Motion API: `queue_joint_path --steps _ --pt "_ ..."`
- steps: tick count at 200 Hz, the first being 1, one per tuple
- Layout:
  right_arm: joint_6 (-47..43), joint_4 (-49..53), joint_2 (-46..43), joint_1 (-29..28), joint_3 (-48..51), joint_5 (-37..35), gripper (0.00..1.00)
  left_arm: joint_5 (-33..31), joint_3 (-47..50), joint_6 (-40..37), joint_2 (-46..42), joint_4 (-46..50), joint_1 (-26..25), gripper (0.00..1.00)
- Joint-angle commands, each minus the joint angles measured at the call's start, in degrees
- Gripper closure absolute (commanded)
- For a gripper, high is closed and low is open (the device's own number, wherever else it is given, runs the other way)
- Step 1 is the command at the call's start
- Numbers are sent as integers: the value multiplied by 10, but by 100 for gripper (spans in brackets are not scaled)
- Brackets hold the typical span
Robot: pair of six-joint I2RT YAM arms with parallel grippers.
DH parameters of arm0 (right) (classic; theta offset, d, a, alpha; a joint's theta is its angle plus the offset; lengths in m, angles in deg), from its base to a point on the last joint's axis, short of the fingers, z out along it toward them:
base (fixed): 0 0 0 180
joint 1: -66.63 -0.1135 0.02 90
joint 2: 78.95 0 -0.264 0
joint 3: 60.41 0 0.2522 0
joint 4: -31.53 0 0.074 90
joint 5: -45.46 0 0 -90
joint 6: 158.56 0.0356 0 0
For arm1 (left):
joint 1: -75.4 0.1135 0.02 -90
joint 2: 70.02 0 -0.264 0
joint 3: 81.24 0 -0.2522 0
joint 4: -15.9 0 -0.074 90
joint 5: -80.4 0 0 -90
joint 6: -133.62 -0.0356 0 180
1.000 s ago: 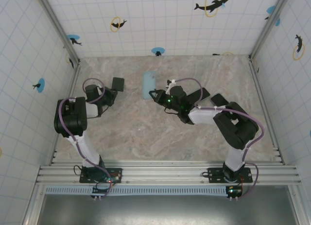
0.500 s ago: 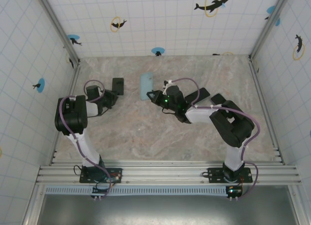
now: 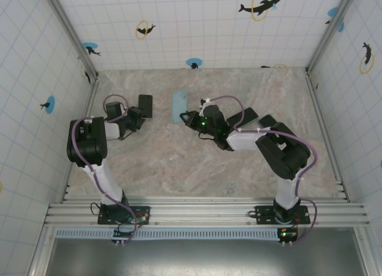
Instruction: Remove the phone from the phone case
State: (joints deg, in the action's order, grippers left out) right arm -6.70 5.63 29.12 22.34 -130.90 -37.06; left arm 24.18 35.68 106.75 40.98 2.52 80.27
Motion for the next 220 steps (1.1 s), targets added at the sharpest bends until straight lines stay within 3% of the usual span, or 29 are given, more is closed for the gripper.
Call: queue_joint_path --steps 1,156,220 --pt "-8 9 9 -2 -25 -1 97 -42 -7 -34 -2 81 6 44" --pt "-12 20 28 5 -42 8 96 -102 -38 -122 -25 201 16 26" --pt "-19 88 64 3 -98 -26 96 -115 -45 -157 -47 241 16 21"
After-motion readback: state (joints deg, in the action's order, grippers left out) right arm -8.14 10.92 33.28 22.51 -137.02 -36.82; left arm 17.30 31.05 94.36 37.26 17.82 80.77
